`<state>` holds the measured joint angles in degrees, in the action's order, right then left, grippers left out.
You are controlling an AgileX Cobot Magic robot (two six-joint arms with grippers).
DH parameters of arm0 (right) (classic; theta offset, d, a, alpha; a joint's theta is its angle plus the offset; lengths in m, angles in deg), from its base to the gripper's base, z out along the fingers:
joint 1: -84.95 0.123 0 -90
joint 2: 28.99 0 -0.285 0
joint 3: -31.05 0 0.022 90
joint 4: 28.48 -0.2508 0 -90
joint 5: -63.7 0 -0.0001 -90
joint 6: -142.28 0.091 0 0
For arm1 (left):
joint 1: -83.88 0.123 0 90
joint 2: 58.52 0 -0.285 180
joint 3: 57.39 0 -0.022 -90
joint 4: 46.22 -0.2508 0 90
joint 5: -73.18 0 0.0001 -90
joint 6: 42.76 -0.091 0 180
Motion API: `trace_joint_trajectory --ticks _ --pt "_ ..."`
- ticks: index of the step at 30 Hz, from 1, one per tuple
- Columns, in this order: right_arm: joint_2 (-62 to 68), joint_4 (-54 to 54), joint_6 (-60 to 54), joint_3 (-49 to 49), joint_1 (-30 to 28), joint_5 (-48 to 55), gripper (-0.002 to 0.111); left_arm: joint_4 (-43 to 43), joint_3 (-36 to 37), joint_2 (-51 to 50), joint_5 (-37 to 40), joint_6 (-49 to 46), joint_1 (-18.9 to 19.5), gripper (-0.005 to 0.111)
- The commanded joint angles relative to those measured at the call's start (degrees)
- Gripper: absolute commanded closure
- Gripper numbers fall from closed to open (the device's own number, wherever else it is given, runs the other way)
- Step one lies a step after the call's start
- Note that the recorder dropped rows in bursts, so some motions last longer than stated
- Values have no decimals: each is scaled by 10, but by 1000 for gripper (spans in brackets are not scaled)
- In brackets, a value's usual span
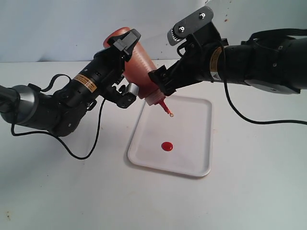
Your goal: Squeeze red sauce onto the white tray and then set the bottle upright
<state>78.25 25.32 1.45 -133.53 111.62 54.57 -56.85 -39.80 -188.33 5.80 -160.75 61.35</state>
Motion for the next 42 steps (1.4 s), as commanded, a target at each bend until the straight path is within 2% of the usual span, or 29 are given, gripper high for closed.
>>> trace_joint_trajectory --ticks 1,4,7,11,15,16,26,30,36,42 --pt "-5 3 -3 -3 1 8 5 15 -6 12 -26 21 -4 107" --pt "-5 3 -3 -3 1 14 12 15 -6 12 -26 41 -4 107" --pt "-5 3 -22 -3 1 20 27 15 -6 12 -26 41 -4 107" --pt "-5 3 -31 -3 1 23 61 15 -6 12 -26 41 -4 107" --pt "-5 3 -32 -3 1 30 102 15 -6 12 -26 41 -4 107" --pt "-5 3 -32 -3 1 35 108 15 -6 12 -26 41 -4 107" --pt "-5 3 -32 -3 1 36 108 37 -6 12 -26 43 -4 107" --pt "-5 3 -32 -3 1 36 108 80 -5 12 -26 85 -4 107" --pt "-5 3 -32 -3 1 36 108 145 -5 12 -26 91 -4 107" --pt "-5 3 -32 -3 1 36 108 156 -5 12 -26 155 -4 107"
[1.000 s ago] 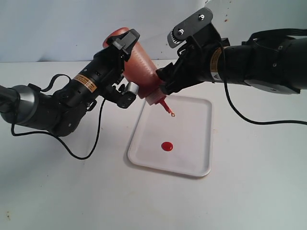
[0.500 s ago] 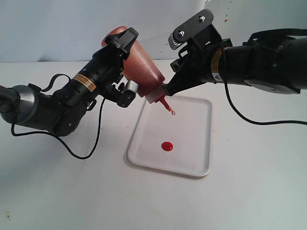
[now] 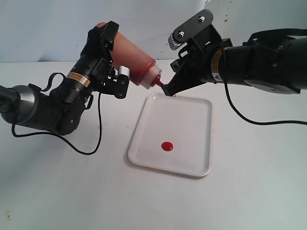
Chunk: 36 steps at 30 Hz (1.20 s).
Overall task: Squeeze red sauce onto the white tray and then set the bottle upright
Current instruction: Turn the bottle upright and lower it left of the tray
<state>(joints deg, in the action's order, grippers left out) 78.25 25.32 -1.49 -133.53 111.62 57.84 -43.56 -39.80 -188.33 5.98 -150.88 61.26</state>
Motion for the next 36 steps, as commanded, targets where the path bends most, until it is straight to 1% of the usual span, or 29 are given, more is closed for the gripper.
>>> trace_joint_trajectory --ticks 1,4,8,13,15,16,18,19,26,29,33,36 --pt "-5 3 -3 -3 1 4 108 28 -5 12 -28 65 -3 107" --pt "-5 3 -3 -3 1 4 108 52 -4 12 -28 102 -3 107" --pt "-5 3 -3 -3 1 4 108 91 15 12 -28 170 -3 107" --pt "-5 3 -3 -3 1 4 108 84 35 12 -28 178 -3 107" --pt "-5 3 -3 -3 1 4 108 86 34 12 -28 201 -3 107" --pt "-5 3 -3 -3 1 4 108 86 40 12 -28 252 -3 107" --pt "-5 3 -3 -3 1 4 108 88 58 12 -28 304 -3 107" --pt "-5 3 -3 -3 1 4 108 88 64 12 -28 313 -3 107" --pt "-5 3 -3 -3 1 4 108 85 114 12 -28 456 -3 107" --pt "-5 3 -3 -3 1 4 108 93 139 12 -28 536 -3 107" --pt "-5 3 -3 -3 1 -1 108 95 152 12 -28 597 -3 107" --pt "-5 3 -3 -3 1 -4 108 96 160 12 -28 662 -3 107"
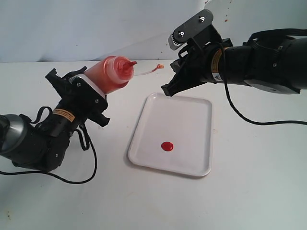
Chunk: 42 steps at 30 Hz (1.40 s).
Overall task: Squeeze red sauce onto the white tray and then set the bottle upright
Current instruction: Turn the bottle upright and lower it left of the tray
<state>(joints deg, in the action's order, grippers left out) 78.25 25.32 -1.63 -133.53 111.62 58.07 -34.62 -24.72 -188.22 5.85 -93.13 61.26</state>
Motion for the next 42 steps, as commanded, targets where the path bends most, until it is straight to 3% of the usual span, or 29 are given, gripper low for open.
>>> trace_joint_trajectory --ticks 1,7,13,16,21,27,37,42 --pt "-5 3 -1 -3 1 -9 108 9 15 11 -26 109 -3 107" --pt "-5 -4 -1 -3 1 -11 108 56 36 22 -26 231 15 107" --pt "-5 -4 -1 -3 1 -19 108 26 61 25 -26 435 77 107" --pt "-5 -4 -1 -3 1 -20 108 -71 73 25 -26 528 120 107" --pt "-5 -4 -1 -3 1 -30 108 -343 79 25 -26 667 216 107" --pt "-5 -5 -1 -3 1 -44 108 -533 79 26 -26 672 278 107" --pt "-5 -5 4 -3 1 -55 108 -580 79 16 -26 654 280 107" --pt "-5 -5 4 -3 1 -55 108 -658 79 -1 -26 547 280 107"
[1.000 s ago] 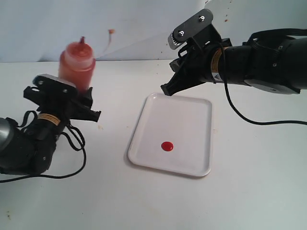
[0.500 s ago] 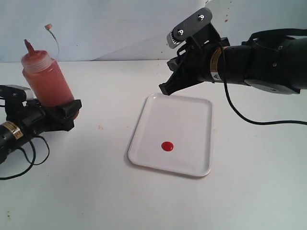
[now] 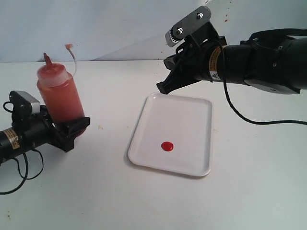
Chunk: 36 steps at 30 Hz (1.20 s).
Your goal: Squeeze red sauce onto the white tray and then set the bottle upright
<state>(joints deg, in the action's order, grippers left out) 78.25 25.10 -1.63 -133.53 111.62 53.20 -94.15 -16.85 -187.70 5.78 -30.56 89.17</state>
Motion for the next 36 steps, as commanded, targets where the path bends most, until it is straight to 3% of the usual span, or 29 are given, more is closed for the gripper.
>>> trace_joint_trajectory --ticks 1,9,16,23,36 --pt "-5 -3 4 -3 1 -6 108 -81 0 -7 -26 -85 1 107" --pt "0 -3 4 -3 1 -19 108 -185 0 -7 -26 -78 1 107" --pt "16 -3 4 -3 1 -40 108 -186 0 -7 -14 -74 1 107" --pt "16 -3 4 -3 1 -40 108 -187 0 -11 11 -13 1 107" --pt "16 -3 4 -3 1 -40 108 -183 -11 -67 -15 -19 1 107"
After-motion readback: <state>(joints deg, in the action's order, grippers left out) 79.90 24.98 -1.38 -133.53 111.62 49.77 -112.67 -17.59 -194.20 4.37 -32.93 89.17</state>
